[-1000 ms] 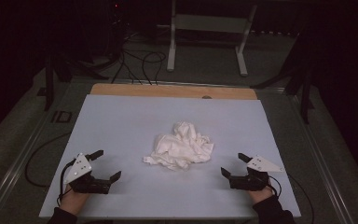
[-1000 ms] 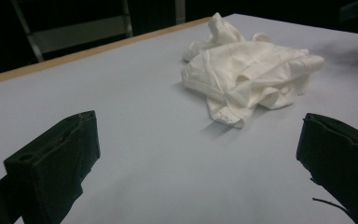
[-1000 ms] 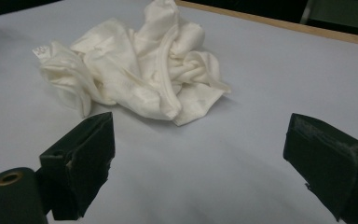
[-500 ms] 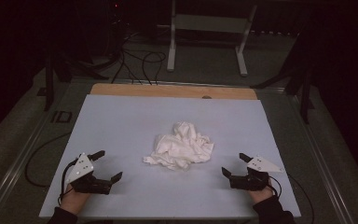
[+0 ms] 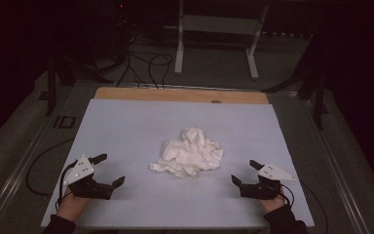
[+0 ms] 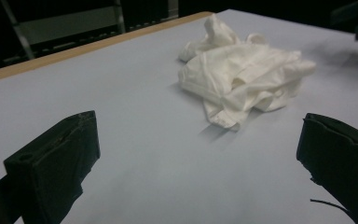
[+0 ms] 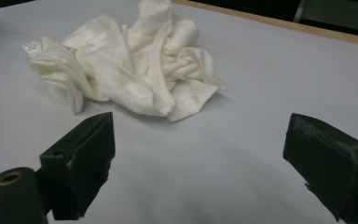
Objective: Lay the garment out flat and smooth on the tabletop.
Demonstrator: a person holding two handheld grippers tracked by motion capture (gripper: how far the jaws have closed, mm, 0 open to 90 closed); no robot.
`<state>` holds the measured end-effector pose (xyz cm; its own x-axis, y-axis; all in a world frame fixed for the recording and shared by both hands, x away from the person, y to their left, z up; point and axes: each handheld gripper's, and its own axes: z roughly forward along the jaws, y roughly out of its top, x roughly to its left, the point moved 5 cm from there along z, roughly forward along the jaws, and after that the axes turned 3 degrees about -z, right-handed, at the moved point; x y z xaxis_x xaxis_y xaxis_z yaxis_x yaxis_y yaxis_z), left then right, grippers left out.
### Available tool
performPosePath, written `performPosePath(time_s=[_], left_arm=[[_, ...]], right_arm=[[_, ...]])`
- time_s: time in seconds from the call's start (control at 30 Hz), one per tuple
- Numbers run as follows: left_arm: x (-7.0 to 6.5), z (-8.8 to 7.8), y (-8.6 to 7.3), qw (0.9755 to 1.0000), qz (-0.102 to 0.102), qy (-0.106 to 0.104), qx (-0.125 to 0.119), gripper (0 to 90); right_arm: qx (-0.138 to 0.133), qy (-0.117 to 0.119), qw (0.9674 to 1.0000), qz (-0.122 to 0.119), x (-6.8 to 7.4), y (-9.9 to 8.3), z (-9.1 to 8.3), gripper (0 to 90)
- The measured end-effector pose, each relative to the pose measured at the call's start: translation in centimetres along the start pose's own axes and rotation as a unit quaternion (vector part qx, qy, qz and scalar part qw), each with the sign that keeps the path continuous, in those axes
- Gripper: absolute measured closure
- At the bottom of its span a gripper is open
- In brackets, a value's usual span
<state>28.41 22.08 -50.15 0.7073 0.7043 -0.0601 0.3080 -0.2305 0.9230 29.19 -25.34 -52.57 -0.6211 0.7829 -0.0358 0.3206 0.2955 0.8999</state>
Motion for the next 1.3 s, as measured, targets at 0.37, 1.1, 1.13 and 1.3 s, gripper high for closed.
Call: performPosePath(time_s=[0.37,1.1,1.13,1.3], left_arm=[[-0.4,0.2,2.5,0.9996,0.018,-0.020,0.013,0.0],[-4.4,5.8,8.1,0.9920,0.071,-0.096,0.042,0.0],[-4.6,6.0,8.3,0.9916,0.074,-0.098,0.042,0.0],[-5.5,7.3,9.1,0.9892,0.077,-0.113,0.052,0.0]], right_arm=[[0.000,0.002,1.0000,0.000,0.2,0.0,0.0,9.1],[-0.004,0.006,1.0000,0.004,0.2,0.1,-0.2,9.1],[-0.005,0.007,0.9999,0.005,0.2,0.1,-0.2,9.1],[-0.004,0.008,0.9999,0.005,0.3,0.1,-0.1,9.1]])
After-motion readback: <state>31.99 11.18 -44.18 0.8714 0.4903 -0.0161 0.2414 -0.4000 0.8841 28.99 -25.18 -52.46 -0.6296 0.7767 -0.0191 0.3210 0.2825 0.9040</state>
